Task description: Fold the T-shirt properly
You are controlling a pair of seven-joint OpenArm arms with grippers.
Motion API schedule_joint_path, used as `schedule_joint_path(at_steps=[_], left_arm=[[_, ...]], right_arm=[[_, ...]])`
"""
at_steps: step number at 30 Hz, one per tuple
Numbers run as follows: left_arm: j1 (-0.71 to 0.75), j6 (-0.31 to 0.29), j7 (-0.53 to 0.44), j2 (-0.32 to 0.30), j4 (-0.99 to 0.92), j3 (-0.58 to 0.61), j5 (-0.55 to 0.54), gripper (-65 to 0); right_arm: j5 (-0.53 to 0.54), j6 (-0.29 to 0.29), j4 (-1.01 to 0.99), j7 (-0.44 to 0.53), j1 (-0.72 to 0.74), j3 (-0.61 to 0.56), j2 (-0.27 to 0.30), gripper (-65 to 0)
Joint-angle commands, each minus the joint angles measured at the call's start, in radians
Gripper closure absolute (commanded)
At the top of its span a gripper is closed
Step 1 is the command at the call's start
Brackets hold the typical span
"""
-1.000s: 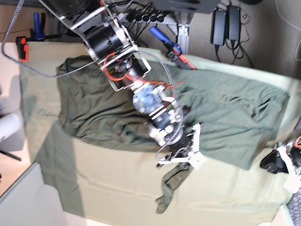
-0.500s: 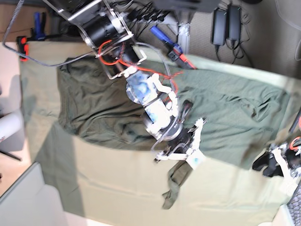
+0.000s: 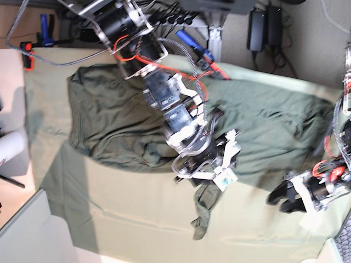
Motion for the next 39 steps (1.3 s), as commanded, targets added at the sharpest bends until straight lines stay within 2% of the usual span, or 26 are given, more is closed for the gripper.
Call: schedule_joint_path(at_steps=[1,4,12,16,18,20,23,26,36,39], left_arm=[[-0.043,-0.011,-0.025,0.004,0.013,-0.006,-0.010,-40.6],[-0.085,-0.011,-0.040,0.065,-0.027,-0.002,0.038,-40.6],[-0.203,-0.008,-0.204,0.203,-0.262,0.106,0.216,-40.6],[-0.242,0.077,-0.286,0.274,-0.358,0.163,0.317,-40.6],[-0.260,0.112,-0.307,0.302,-0.411,0.171,0.330,-40.6],[-0.276,0.132,-0.334,0.320,-0.470,0.171,0.351,-40.6],[-0.299,0.194,-0.388,0.328,-0.568,0.171,0.364,-40.6],[-0.303,0.197,-0.423,0.330,-0.613,0.171,0.382,-40.6],[-0.301,0.198,-0.409,0.432,-0.616,0.171,0.441,-40.5],[-0.301,0.198,-0.410,0.443,-0.616,0.171,0.461,-40.3]], right_arm=[[-0.008,-0.004,0.037,0.001,0.026,0.030,0.000,-36.2],[-0.007,-0.005,0.078,-0.028,0.026,0.129,0.000,-36.2],[0.005,-0.005,0.088,-0.036,0.024,0.507,0.012,-36.2],[0.077,-0.004,0.088,-0.076,0.018,0.656,0.068,-36.2],[0.106,-0.004,0.088,-0.076,0.000,0.705,0.104,-36.2],[0.132,-0.004,0.088,-0.077,-0.029,0.739,0.140,-36.2],[0.153,-0.004,0.088,-0.076,-0.082,0.766,0.184,-36.2],[0.154,-0.005,0.089,-0.070,-0.121,0.773,0.208,-36.2],[0.194,-0.004,0.089,-0.061,-0.131,0.777,0.211,-36.2],[0.195,-0.004,0.089,-0.065,-0.131,0.778,0.212,-36.2]])
